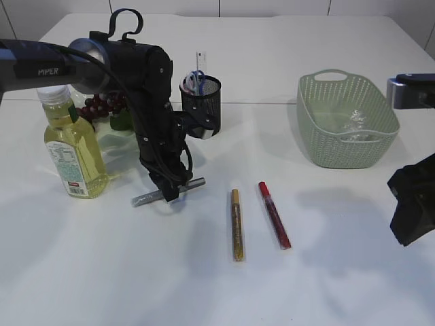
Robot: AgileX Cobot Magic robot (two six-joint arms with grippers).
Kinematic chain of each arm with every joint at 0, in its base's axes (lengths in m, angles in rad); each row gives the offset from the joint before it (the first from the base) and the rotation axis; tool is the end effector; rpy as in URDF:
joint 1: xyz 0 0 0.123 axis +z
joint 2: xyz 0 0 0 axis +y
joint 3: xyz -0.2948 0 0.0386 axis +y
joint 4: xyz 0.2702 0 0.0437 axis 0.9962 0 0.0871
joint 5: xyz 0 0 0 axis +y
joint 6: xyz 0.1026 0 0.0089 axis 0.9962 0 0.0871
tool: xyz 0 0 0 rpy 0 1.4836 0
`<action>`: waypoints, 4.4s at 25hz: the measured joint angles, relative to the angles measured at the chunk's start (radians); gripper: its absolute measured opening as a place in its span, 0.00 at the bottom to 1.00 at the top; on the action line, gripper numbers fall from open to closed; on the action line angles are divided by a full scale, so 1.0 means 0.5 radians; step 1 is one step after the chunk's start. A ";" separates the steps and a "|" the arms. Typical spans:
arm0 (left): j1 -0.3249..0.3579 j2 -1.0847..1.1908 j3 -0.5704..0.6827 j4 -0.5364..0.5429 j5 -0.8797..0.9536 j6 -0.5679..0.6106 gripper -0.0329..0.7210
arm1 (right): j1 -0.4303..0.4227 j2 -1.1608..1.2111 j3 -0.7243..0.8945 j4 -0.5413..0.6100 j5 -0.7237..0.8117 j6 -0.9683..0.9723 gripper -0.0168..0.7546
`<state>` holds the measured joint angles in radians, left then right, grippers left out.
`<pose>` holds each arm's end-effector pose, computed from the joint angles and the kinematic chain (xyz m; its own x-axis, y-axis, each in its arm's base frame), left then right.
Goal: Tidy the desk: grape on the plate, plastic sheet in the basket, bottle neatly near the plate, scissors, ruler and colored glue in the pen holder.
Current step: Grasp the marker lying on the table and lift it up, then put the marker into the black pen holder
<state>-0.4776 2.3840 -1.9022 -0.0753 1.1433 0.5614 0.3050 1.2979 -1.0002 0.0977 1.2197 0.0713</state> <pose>0.4442 -0.2378 0.1084 -0.5328 0.8438 -0.0639 0.8462 0.5312 -0.0419 0.2292 0.0821 0.2783 -0.9717 -0.1965 -0.1314 -0.2107 0.9719 0.1050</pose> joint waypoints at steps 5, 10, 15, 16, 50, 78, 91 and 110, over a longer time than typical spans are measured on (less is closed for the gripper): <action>0.000 0.009 -0.004 0.000 0.000 0.002 0.39 | 0.000 0.000 0.000 0.000 0.000 -0.005 0.64; 0.000 0.039 -0.004 0.018 0.000 0.002 0.38 | 0.000 0.000 0.000 0.000 0.000 -0.005 0.64; 0.000 0.044 -0.012 0.038 0.000 0.005 0.32 | 0.000 0.000 0.000 0.000 0.000 -0.009 0.64; 0.000 0.048 -0.012 0.042 0.000 0.005 0.29 | 0.000 0.000 0.000 0.000 0.000 -0.009 0.64; -0.201 -0.159 -0.018 -0.239 -0.035 -1.101 0.14 | 0.000 0.000 0.000 0.004 0.000 -0.034 0.64; -0.258 -0.753 1.153 0.029 -2.988 -1.228 0.14 | 0.000 0.001 0.000 0.004 0.000 -0.112 0.64; -0.050 -0.408 0.858 0.064 -3.516 -1.195 0.14 | 0.000 0.001 0.000 0.030 0.000 -0.119 0.64; 0.015 -0.042 0.376 0.067 -3.311 -1.123 0.14 | 0.000 0.001 0.000 0.048 0.000 -0.183 0.64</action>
<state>-0.4699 2.3627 -1.7142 -0.0416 -0.5120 0.0000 0.3050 1.2985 -1.0002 0.1218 1.2197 -0.0200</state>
